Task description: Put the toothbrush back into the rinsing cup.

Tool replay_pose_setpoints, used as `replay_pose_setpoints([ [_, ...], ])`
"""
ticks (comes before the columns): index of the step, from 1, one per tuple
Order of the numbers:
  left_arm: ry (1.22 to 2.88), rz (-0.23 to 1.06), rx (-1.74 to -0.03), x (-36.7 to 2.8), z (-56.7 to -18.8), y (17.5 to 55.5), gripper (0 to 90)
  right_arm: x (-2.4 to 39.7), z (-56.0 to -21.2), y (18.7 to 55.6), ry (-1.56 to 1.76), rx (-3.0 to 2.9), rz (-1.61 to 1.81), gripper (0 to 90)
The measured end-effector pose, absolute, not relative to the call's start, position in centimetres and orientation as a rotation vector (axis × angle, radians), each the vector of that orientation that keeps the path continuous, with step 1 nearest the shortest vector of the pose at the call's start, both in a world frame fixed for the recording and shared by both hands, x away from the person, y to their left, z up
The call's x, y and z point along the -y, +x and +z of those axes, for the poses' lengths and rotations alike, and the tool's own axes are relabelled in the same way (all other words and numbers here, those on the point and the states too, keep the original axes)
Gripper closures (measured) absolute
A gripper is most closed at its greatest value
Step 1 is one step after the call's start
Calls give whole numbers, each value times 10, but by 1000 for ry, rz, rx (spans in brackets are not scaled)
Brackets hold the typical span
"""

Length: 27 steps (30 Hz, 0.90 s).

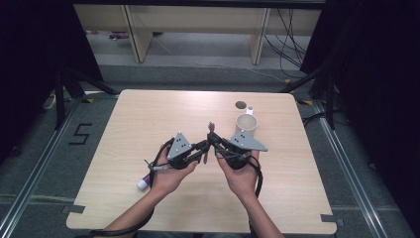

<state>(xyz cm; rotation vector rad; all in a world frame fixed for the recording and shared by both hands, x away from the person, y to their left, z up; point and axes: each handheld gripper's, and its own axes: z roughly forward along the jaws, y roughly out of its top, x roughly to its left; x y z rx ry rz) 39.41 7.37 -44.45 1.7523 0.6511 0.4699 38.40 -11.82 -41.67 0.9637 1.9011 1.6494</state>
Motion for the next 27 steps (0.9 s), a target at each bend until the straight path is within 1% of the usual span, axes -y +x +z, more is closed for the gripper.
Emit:
replay_pose_setpoints([
  [1,1761,461,-651,-74,-445,394,668,118,-416,383,977,-1889,1646,840],
  [3,1770,479,-658,-75,-446,393,598,121,-413,384,978,-1899,1633,840],
  [7,1799,496,-666,-85,-446,394,525,127,-412,388,972,-1866,1638,840],
  [8,1805,505,-667,-88,-446,394,482,131,-411,389,967,-1848,1612,840],
  [9,1809,516,-665,-90,-446,394,482,131,-411,389,967,-1848,1612,840],
  [12,1830,559,-676,-105,-447,394,413,136,-408,390,991,-1838,1611,840],
  [20,1805,611,-770,-141,-452,398,386,143,-407,393,1004,-1820,1601,840],
  [27,1777,649,-810,-164,-453,397,385,147,-406,394,1011,-1819,1592,840],
])
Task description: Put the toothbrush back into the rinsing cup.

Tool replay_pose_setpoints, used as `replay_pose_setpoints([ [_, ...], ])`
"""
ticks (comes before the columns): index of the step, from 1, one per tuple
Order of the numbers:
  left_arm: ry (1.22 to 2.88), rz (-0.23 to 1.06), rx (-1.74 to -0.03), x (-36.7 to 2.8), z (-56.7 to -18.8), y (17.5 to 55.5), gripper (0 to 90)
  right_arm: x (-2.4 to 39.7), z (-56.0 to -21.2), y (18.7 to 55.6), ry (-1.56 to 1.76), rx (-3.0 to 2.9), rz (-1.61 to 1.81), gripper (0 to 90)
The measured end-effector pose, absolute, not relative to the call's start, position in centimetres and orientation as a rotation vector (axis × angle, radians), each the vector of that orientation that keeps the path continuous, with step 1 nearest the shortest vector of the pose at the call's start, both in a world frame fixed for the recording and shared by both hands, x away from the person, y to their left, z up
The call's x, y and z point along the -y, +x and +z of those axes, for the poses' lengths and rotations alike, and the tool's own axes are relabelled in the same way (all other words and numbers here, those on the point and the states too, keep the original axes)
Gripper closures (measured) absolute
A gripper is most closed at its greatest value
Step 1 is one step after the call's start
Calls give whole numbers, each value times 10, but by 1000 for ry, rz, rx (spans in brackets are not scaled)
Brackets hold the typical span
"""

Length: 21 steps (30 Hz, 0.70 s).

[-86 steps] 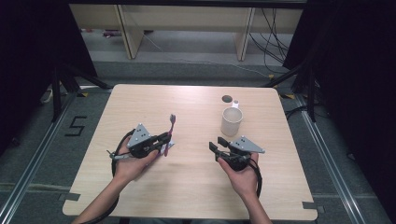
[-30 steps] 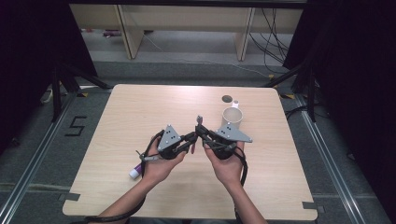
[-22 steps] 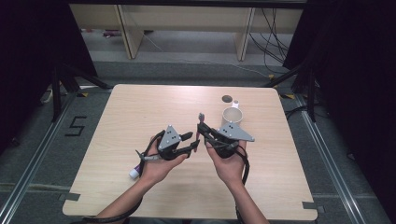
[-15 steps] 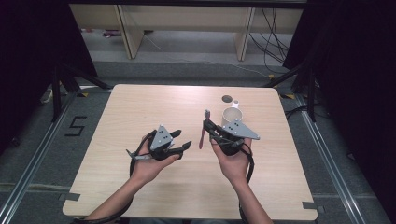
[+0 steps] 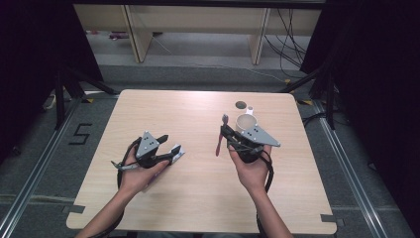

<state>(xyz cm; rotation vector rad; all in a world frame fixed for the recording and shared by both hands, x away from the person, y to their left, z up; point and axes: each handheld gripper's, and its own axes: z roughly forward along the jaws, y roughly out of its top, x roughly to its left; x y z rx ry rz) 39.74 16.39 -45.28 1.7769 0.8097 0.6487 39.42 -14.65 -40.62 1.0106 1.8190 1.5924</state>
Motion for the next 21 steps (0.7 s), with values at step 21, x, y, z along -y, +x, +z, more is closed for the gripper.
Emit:
replay_pose_setpoints([
  [21,1650,704,-970,-218,-465,389,389,159,-394,400,1014,-1774,1568,840],
])
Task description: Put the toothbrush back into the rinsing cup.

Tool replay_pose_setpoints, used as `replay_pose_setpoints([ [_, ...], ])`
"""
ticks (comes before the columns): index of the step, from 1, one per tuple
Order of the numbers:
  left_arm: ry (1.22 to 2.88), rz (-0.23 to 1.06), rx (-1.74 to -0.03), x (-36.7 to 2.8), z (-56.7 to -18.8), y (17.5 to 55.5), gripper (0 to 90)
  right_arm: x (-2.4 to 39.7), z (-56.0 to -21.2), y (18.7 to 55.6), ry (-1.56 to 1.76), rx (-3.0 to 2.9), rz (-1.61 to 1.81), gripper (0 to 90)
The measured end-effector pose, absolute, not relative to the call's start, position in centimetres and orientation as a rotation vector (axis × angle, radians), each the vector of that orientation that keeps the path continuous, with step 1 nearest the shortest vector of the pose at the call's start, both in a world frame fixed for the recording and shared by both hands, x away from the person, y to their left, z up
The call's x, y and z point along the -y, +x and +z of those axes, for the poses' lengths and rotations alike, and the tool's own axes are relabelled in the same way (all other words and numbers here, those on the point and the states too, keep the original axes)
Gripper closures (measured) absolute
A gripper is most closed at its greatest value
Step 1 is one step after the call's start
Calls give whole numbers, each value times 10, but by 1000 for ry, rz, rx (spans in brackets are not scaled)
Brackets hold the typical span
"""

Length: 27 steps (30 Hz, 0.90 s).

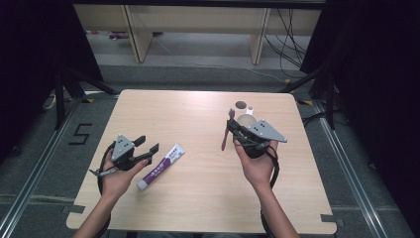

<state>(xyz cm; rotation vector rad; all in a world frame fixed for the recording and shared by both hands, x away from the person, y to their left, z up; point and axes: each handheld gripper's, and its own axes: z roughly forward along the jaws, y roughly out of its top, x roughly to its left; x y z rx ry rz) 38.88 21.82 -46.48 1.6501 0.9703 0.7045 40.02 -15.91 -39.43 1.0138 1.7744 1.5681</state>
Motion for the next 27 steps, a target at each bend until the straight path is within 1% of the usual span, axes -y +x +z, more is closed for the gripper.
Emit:
replay_pose_setpoints([
  [10,1611,699,-1021,-226,-472,387,391,163,-391,405,1011,-1769,1558,840],
  [12,1600,697,-1010,-227,-473,388,392,163,-391,405,1022,-1761,1573,840],
  [24,1607,699,-1030,-229,-482,387,394,168,-384,410,1002,-1728,1551,840],
  [27,1595,678,-1041,-230,-483,387,394,169,-382,411,1022,-1735,1561,840],
])
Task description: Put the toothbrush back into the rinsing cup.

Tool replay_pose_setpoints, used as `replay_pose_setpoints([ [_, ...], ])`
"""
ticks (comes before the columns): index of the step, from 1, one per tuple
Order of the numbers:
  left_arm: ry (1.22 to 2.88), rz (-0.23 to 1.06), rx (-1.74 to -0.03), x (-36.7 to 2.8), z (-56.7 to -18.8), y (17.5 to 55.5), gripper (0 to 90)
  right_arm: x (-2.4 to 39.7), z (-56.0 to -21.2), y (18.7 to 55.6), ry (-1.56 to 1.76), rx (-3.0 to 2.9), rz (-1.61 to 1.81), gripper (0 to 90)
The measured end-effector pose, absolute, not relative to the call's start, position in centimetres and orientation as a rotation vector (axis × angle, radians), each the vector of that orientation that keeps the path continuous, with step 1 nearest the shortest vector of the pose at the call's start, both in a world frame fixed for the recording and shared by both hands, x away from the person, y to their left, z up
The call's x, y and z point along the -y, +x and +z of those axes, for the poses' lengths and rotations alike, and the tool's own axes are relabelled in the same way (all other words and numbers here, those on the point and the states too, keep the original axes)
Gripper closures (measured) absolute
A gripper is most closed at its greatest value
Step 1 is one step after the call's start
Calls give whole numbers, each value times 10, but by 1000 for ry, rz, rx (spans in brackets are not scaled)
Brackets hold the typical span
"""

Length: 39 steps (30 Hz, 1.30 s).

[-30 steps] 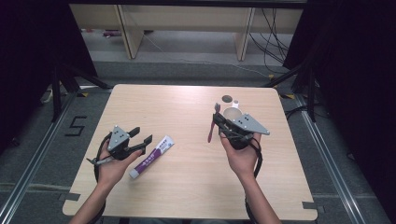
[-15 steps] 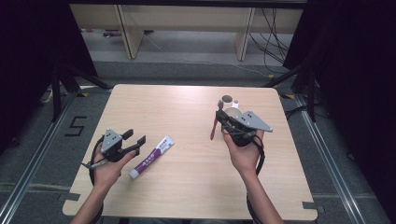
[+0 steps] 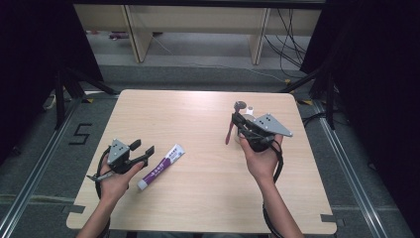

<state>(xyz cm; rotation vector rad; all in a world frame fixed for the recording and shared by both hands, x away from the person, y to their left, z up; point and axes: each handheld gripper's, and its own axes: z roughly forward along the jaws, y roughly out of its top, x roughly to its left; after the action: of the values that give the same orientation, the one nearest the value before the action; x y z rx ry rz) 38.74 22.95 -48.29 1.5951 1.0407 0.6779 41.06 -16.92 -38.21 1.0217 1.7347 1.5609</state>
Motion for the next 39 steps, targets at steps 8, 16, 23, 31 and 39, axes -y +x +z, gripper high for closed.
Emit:
replay_pose_setpoints([
  [8,1577,675,-1050,-232,-482,387,394,178,-375,415,1037,-1701,1563,840],
  [16,1560,667,-1054,-232,-482,387,395,185,-371,420,1047,-1681,1536,840],
  [23,1563,674,-1060,-233,-480,387,394,188,-367,426,1033,-1671,1530,840],
  [31,1560,678,-1063,-233,-481,387,395,193,-364,430,1050,-1659,1501,840],
  [39,1561,679,-1063,-233,-481,387,395,200,-361,436,1033,-1645,1467,840],
])
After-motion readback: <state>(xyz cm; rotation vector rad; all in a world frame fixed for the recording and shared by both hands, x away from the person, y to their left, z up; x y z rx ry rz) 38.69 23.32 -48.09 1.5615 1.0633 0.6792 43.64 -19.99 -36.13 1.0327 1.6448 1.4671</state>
